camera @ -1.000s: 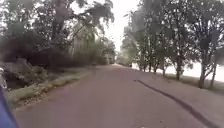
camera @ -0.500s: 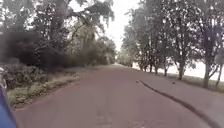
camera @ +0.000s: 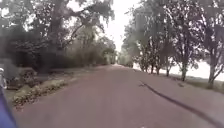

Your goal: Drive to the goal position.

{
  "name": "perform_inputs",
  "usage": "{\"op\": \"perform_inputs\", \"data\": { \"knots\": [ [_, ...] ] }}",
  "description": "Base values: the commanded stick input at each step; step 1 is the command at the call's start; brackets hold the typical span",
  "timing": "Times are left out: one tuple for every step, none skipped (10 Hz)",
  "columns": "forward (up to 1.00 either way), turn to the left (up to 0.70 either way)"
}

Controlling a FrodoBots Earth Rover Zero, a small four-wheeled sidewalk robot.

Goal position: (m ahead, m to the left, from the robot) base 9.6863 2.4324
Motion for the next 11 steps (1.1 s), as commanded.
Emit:
{"op": "perform_inputs", "data": {
  "knots": [
    [0.70,-0.01],
    [0.70,-0.01],
    [0.70,-0.01],
    [0.70,0.00],
    [0.70,0.00],
    [0.70,0.01],
    [0.70,0.02],
    [0.70,0.06],
    [0.70,0.02],
    [0.70,0.00],
    [0.70,0.00]
  ]
}}
